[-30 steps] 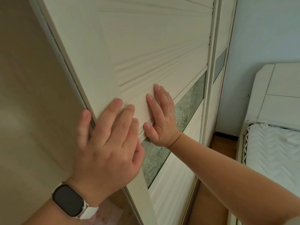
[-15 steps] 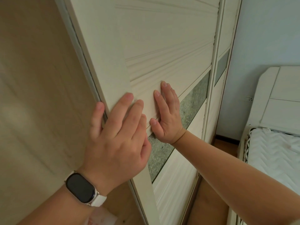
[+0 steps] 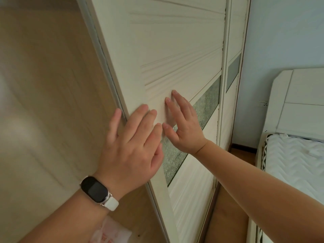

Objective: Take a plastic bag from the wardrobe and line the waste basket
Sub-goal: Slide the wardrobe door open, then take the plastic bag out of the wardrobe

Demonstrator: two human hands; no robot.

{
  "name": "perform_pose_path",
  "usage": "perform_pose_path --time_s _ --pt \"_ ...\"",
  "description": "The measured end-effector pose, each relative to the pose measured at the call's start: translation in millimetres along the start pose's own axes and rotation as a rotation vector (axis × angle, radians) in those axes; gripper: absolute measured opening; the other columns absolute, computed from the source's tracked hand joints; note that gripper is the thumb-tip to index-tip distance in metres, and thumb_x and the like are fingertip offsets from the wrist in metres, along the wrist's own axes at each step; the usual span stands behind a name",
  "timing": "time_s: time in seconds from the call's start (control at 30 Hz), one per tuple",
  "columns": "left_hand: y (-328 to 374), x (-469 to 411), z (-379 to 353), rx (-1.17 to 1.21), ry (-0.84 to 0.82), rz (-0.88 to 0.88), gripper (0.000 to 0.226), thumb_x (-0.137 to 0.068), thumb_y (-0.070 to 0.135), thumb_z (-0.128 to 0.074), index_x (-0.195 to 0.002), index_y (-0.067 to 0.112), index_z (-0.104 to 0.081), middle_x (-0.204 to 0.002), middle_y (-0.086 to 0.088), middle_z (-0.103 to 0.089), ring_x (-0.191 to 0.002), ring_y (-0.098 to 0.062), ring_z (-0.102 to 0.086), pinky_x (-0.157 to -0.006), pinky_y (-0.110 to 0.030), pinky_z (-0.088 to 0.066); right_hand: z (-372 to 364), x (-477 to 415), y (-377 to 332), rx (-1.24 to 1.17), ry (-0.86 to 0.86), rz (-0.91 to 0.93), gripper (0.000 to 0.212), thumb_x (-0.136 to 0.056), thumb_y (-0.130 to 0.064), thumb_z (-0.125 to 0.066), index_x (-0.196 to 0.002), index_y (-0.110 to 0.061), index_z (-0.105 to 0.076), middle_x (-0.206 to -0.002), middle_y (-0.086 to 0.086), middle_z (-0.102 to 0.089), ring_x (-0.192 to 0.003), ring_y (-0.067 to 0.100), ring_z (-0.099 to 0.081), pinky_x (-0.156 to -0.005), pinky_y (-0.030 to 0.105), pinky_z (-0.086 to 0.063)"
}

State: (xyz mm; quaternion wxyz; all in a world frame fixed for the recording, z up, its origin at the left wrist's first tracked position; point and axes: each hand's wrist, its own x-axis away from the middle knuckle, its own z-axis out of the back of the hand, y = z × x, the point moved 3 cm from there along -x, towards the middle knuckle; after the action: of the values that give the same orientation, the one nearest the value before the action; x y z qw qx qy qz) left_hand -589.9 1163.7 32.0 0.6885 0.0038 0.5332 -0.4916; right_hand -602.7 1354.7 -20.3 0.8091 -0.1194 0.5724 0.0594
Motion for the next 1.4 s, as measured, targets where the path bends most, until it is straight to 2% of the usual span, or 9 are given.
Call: perform_pose_path --time_s 0.2,0.53,0.73,0.87,1.03,1.13,1.23,1.3,1.4 --pt "-7 47 27 0.166 -0.053 0.011 0.036 -0.091 0.03 -0.055 -0.12 0.011 -0.066 -0.137 -0.014 -0.059 -0.133 -0.034 -0.048 -0.112 -0.055 -0.031 36 25 -52 0.046 -0.155 0.004 0.053 -0.095 -0.039 -0.046 -0.134 -0.004 -0.054 -0.138 0.016 -0.052 -0.125 0.032 -0.05 -0.101 0.053 -0.039" --pt "-37 159 60 0.311 -0.311 0.238 0.042 -0.09 0.035 -0.057 -0.123 0.01 -0.065 -0.133 -0.013 -0.061 -0.125 -0.034 -0.053 -0.099 -0.054 -0.044 41 67 -177 0.065 -0.456 0.144 0.05 -0.095 -0.045 -0.048 -0.126 -0.009 -0.062 -0.13 0.012 -0.058 -0.121 0.03 -0.054 -0.105 0.046 -0.037" --pt "-58 242 78 0.279 -0.493 0.44 0.046 -0.088 0.04 -0.054 -0.124 0.014 -0.065 -0.134 -0.01 -0.06 -0.124 -0.032 -0.053 -0.102 -0.053 -0.043 -6 91 -232 0.044 -0.702 0.244 0.051 -0.094 -0.047 -0.051 -0.133 -0.016 -0.056 -0.133 0.009 -0.056 -0.121 0.029 -0.052 -0.104 0.044 -0.038" --pt "-68 300 89 0.235 -0.613 0.557 0.047 -0.087 0.041 -0.053 -0.126 0.016 -0.063 -0.136 -0.008 -0.058 -0.128 -0.032 -0.051 -0.105 -0.051 -0.042 -51 106 -261 0.006 -0.878 0.299 0.056 -0.093 -0.052 -0.047 -0.139 -0.021 -0.05 -0.14 0.005 -0.052 -0.128 0.026 -0.048 -0.111 0.043 -0.031" --pt "-75 368 100 0.161 -0.751 0.716 0.047 -0.086 0.043 -0.053 -0.126 0.019 -0.061 -0.137 -0.007 -0.058 -0.129 -0.032 -0.05 -0.105 -0.05 -0.042 -107 124 -296 -0.148 -0.927 0.39 0.057 -0.092 -0.054 -0.041 -0.135 -0.02 -0.055 -0.138 0.009 -0.055 -0.124 0.029 -0.052 -0.106 0.043 -0.035" --pt "-78 403 104 0.126 -0.768 0.806 0.044 -0.086 0.041 -0.052 -0.123 0.018 -0.059 -0.128 -0.007 -0.061 -0.122 -0.033 -0.053 -0.1 -0.048 -0.045 -144 139 -308 -0.233 -0.959 0.447 0.054 -0.092 -0.051 -0.047 -0.134 -0.018 -0.056 -0.138 0.009 -0.055 -0.124 0.029 -0.051 -0.106 0.042 -0.033" --pt "-78 434 100 0.114 -0.779 0.898 0.041 -0.086 0.037 -0.05 -0.12 0.017 -0.061 -0.123 -0.007 -0.063 -0.117 -0.033 -0.056 -0.096 -0.046 -0.048 -183 156 -316 -0.318 -0.994 0.473 0.051 -0.089 -0.046 -0.056 -0.131 -0.017 -0.059 -0.137 0.01 -0.056 -0.124 0.03 -0.053 -0.105 0.045 -0.041" --pt "-73 454 93 0.127 -0.852 0.962 0.043 -0.087 0.038 -0.047 -0.12 0.015 -0.064 -0.125 -0.008 -0.064 -0.118 -0.033 -0.057 -0.097 -0.046 -0.049 -203 169 -320 -0.369 -1.007 0.467 0.048 -0.087 -0.044 -0.061 -0.126 -0.015 -0.063 -0.132 0.011 -0.06 -0.121 0.031 -0.056 -0.102 0.047 -0.044" --pt "-65 485 80 0.152 -0.953 1.115 0.05 -0.088 0.042 -0.043 -0.124 0.015 -0.065 -0.132 -0.01 -0.062 -0.124 -0.034 -0.056 -0.102 -0.048 -0.047 -235 190 -320 -0.457 -1.056 0.472 0.047 -0.087 -0.046 -0.051 -0.122 -0.017 -0.063 -0.127 0.01 -0.062 -0.116 0.031 -0.058 -0.099 0.044 -0.045"
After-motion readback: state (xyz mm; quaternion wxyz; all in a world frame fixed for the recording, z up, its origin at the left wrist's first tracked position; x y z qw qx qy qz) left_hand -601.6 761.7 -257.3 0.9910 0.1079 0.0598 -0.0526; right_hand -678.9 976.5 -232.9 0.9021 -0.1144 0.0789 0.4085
